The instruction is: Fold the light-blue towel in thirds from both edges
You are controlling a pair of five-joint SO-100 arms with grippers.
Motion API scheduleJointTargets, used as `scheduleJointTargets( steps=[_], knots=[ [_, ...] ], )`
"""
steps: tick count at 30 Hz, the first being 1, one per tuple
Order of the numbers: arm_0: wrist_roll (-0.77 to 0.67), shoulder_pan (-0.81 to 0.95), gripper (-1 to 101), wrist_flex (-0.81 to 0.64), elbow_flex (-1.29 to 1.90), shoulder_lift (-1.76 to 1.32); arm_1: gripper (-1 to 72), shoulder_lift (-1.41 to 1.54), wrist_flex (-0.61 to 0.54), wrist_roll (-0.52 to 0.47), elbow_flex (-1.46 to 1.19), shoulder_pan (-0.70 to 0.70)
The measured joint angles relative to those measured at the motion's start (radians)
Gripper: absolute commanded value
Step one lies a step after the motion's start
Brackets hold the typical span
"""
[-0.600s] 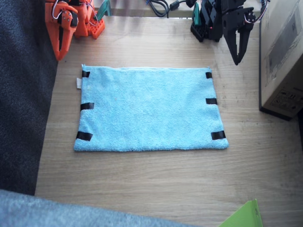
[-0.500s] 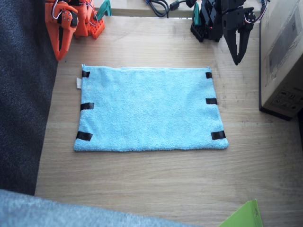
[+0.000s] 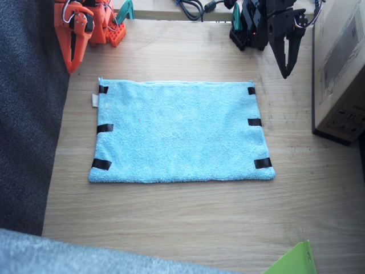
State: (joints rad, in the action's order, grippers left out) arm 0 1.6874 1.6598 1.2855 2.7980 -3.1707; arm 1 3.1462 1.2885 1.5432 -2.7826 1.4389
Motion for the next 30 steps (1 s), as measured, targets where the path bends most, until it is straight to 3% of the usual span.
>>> scheduleJointTargets(
  steps=[5,17,19,21,23,30],
  knots=[
    [0.000,0.000,0,0.000,0.000,0.000,0.0,0.000,0.000,0.060,0.000,-0.029],
    [-0.008,0.005,0,0.000,0.000,0.000,0.3,0.000,0.000,0.038,0.000,-0.018],
    [-0.008,0.005,0,0.000,0.000,0.000,10.8,0.000,0.000,0.037,0.000,-0.018],
    [-0.008,0.005,0,0.000,0.000,0.000,9.3,0.000,0.000,0.037,0.000,-0.018],
    [-0.008,0.005,0,0.000,0.000,0.000,0.0,0.000,0.000,0.037,0.000,-0.018],
    [-0.008,0.005,0,0.000,0.000,0.000,0.0,0.000,0.000,0.008,0.000,0.026]
  ],
)
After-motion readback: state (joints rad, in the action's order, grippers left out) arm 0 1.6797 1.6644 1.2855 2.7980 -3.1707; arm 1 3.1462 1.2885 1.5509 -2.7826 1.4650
